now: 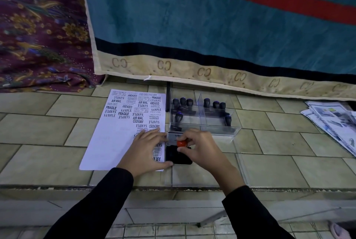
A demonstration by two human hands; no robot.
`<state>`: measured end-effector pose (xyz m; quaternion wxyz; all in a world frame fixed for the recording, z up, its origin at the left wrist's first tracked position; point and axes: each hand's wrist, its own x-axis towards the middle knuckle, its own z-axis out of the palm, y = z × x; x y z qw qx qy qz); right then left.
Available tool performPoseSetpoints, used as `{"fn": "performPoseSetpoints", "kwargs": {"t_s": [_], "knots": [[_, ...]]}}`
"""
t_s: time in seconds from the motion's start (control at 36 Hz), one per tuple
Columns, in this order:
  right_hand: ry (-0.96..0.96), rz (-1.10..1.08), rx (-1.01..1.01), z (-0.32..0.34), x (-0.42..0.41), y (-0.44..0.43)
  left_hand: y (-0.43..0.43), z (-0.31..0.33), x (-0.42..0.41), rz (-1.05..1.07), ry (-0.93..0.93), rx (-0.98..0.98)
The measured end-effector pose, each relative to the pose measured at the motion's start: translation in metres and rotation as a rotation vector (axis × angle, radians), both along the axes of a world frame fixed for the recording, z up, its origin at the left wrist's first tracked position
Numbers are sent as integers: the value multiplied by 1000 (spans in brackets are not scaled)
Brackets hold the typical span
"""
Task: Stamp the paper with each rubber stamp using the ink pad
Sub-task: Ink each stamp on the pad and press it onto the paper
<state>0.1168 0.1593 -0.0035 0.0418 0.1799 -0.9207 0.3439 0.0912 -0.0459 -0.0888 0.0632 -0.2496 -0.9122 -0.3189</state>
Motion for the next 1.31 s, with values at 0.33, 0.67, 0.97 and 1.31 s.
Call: {"fn": "performPoseSetpoints", "kwargs": {"t_s": [0.33,0.67,0.97,1.31], "knots": [[22,46,35,1,6,4,-1,-3,-1,2,15,-18],[-1,14,48,2,7,0,-1,-3,-1,1,9,-38],[-97,-74,-33,-1,6,-3,-4,24,3,47,-392,253],[-125,-61,-74,3,9,-6,-77,39,-14,476,-113,494]]}}
